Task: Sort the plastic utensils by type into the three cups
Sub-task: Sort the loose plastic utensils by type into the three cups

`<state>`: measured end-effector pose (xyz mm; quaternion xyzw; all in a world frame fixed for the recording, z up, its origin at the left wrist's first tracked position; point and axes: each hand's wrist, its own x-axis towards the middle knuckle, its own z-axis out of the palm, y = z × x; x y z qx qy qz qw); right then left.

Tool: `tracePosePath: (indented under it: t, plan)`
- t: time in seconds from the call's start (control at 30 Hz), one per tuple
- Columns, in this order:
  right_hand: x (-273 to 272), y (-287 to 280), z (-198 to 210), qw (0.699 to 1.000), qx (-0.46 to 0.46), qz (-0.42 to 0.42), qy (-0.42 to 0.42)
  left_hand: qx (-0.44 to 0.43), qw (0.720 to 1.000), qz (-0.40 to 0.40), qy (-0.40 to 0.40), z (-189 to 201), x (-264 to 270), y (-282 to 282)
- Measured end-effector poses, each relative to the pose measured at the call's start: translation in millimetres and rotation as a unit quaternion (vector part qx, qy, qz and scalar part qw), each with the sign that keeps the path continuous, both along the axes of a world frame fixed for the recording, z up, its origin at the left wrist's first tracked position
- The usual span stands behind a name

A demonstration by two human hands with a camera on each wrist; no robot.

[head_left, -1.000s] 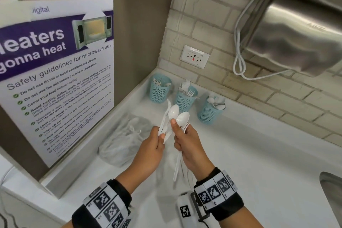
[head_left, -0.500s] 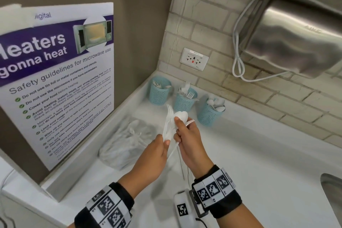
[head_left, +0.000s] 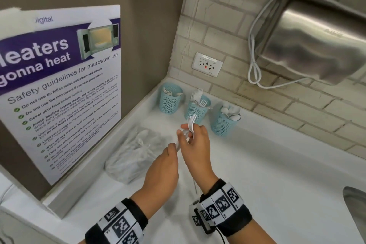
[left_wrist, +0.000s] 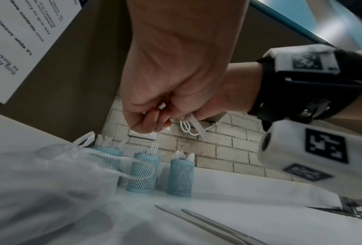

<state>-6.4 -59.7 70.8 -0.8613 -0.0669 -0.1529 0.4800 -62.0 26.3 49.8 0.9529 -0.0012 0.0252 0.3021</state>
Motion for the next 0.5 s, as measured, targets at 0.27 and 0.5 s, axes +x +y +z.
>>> tracePosePath:
  t: [0.27,0.5]
  plan:
    - [15,-2,7,0.997,0.073,0.015,0.036,0.003,1.0,0.017,-0.014,-3,0,1]
    - [26,-17,11,0.998,0.058,-0.006,0.038,-0.006,1.0,0.016,-0.026,-7,3,4]
